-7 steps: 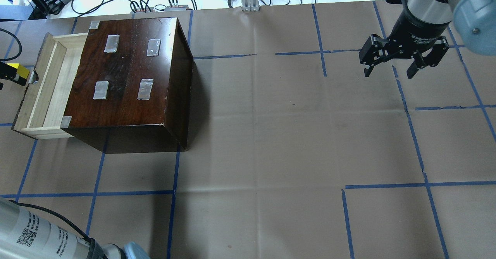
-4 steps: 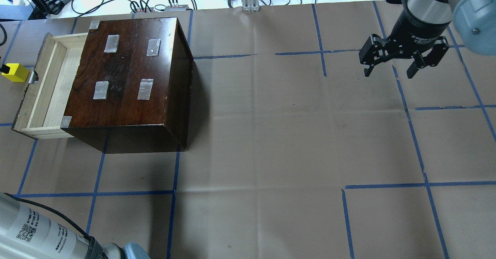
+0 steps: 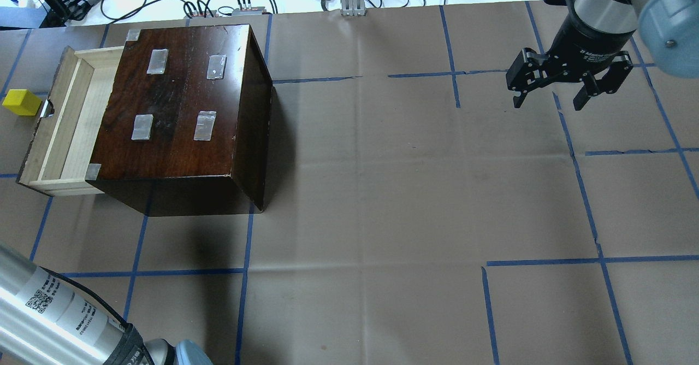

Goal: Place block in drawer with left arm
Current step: 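Move the left gripper over the yellow cube and lower, then close the left gripper on the yellow cube and lift it, then carry the yellow cube with the left gripper over the open drawer, then lower the cube into the drawer and open the left gripper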

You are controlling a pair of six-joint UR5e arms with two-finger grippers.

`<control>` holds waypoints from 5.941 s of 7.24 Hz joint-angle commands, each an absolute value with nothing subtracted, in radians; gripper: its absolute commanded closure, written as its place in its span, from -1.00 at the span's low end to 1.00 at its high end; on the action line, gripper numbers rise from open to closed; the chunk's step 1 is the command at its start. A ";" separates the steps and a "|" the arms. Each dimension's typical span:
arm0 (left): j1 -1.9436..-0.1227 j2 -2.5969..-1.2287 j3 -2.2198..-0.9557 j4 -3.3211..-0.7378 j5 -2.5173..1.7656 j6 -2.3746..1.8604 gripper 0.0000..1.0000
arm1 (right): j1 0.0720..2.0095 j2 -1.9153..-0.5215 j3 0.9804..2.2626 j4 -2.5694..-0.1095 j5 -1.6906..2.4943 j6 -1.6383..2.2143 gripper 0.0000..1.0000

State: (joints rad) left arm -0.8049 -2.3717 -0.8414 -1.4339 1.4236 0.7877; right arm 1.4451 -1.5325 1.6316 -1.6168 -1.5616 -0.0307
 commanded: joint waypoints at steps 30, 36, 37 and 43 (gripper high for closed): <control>-0.876 -2.061 -1.092 -1.710 1.471 0.542 0.73 | 1.445 -1.532 1.632 -1.617 -1.562 -0.031 -1.00; -1.000 -1.798 -1.621 -1.251 1.474 0.410 0.68 | 1.445 -1.532 1.632 -1.617 -1.562 -0.031 -1.00; -1.000 -1.818 -1.641 -1.217 1.474 0.411 0.67 | 1.445 -1.532 1.631 -1.617 -1.562 -0.031 -1.00; -1.028 -1.859 -1.655 -1.166 1.522 0.471 -0.91 | 1.445 -1.532 1.632 -1.617 -1.562 -0.031 -1.00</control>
